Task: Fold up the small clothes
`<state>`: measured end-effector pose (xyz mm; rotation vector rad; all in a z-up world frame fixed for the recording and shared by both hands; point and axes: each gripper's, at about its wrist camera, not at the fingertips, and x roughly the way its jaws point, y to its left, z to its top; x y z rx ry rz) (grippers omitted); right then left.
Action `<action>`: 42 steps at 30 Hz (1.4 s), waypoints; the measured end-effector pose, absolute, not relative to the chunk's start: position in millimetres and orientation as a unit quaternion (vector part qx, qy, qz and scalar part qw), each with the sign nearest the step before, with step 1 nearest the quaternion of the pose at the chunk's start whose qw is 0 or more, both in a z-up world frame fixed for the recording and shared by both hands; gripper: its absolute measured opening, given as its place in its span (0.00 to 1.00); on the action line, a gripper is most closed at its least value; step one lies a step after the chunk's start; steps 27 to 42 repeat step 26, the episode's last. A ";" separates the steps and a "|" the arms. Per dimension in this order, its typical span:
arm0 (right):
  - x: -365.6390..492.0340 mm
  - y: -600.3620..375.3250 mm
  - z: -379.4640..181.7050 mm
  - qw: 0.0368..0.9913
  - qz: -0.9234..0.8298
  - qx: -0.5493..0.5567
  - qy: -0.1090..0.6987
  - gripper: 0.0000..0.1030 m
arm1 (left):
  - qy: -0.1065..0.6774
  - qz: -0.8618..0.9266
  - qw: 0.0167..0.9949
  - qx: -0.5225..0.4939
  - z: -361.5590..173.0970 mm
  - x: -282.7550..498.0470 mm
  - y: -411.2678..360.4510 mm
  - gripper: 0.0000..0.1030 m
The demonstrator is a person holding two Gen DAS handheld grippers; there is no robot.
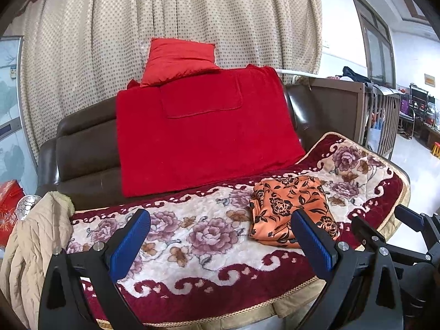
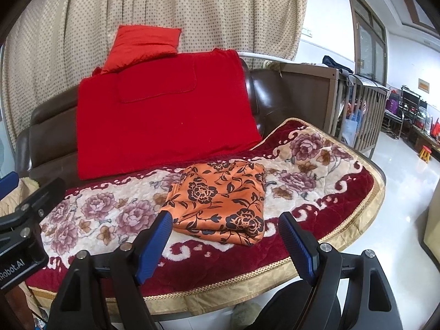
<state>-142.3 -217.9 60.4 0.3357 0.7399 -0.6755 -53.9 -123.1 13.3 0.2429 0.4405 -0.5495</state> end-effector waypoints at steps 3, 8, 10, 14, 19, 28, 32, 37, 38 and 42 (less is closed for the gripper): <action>-148.3 -216.3 67.6 0.867 -0.324 0.159 0.344 0.80 | 0.206 -0.268 0.934 0.119 20.0 -62.9 -119.8 0.99; -158.0 -213.0 80.5 0.872 -0.325 0.159 0.329 0.80 | 0.193 -0.265 0.937 0.117 30.8 -74.6 -113.1 0.99; -161.3 -211.3 86.3 0.875 -0.324 0.158 0.323 0.80 | 0.192 -0.264 0.938 0.114 34.3 -76.7 -110.0 0.99; -163.8 -205.8 95.3 0.882 -0.318 0.154 0.312 0.80 | 0.186 -0.254 0.943 0.108 41.1 -80.0 -101.6 0.99; -158.8 -199.4 102.6 0.890 -0.306 0.147 0.305 0.80 | 0.180 -0.241 0.948 0.105 47.7 -78.6 -92.9 0.99; -139.0 -201.6 103.5 0.897 -0.288 0.148 0.303 0.80 | 0.183 -0.232 0.949 0.109 51.1 -62.8 -101.7 0.99; -139.0 -201.6 103.5 0.897 -0.288 0.148 0.303 0.80 | 0.183 -0.232 0.949 0.109 51.1 -62.8 -101.7 0.99; -139.0 -201.6 103.5 0.897 -0.288 0.148 0.303 0.80 | 0.183 -0.232 0.949 0.109 51.1 -62.8 -101.7 0.99; -139.0 -201.6 103.5 0.897 -0.288 0.148 0.303 0.80 | 0.183 -0.232 0.949 0.109 51.1 -62.8 -101.7 0.99; -139.0 -201.6 103.5 0.897 -0.288 0.148 0.303 0.80 | 0.183 -0.232 0.949 0.109 51.1 -62.8 -101.7 0.99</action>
